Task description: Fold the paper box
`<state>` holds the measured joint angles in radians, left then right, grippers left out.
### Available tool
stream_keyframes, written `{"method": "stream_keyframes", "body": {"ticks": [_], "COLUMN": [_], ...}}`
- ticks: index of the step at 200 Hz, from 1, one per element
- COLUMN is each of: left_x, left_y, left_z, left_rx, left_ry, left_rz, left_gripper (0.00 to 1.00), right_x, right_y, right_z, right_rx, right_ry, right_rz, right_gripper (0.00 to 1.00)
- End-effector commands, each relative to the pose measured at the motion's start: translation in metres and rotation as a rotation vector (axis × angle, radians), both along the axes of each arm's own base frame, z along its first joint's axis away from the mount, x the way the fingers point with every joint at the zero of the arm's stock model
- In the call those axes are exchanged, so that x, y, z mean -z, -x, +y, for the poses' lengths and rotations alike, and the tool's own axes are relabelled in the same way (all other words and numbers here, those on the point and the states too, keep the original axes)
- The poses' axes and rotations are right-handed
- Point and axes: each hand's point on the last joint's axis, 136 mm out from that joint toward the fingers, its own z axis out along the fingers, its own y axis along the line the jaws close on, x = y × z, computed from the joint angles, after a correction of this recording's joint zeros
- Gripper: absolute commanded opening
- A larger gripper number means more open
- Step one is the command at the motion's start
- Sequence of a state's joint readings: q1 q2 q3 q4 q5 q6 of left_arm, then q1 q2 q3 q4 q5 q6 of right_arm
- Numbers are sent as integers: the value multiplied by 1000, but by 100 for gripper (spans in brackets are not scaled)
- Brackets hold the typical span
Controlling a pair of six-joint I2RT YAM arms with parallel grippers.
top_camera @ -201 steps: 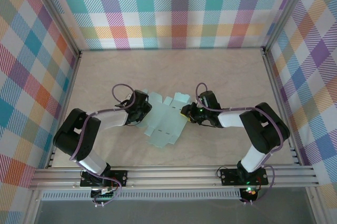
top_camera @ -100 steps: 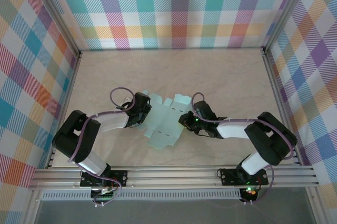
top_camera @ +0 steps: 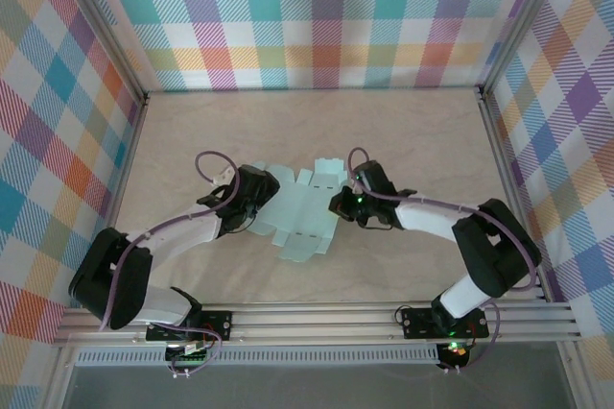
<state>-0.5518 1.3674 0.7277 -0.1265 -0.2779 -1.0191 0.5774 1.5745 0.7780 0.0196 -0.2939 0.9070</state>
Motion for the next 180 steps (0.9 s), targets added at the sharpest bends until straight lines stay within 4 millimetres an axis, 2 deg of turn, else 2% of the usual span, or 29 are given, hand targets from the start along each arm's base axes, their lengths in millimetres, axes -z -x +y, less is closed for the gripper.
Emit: {"method": "stream_keyframes", "body": {"ticks": [1, 30, 46, 60, 89, 112, 144, 170, 180], "left_x": [-28, -31, -26, -22, -10, 11, 46, 67, 74], "left_y": [-7, -8, -6, -6, 0, 12, 34, 42, 43], "left_z": [-9, -39, -49, -52, -63, -71, -76, -75, -74], "left_rx": [226, 476, 552, 568, 611, 628, 618, 591, 581], "left_ry": [-133, -131, -132, -130, -80, -19, 26, 23, 17], "left_rz": [-52, -48, -40, -49, -42, 15, 100, 137, 153], "left_gripper": [100, 100, 100, 100, 100, 92, 74, 61, 57], "right_x": [3, -7, -4, 3, 2, 2, 0, -3, -4], "right_y": [24, 29, 29, 16, -12, -23, -32, -34, -35], "right_z": [-8, -16, -27, -40, -43, -38, -32, -29, -29], "right_rx": [-282, -491, -605, -630, -601, -590, -537, -499, -476], "right_ry": [53, 67, 165, 269, 262, 239, 184, 143, 137], "right_rz": [78, 134, 145, 128, 110, 84, 33, -6, -20], "right_gripper": [0, 0, 0, 0, 0, 3, 5, 19, 21]}}
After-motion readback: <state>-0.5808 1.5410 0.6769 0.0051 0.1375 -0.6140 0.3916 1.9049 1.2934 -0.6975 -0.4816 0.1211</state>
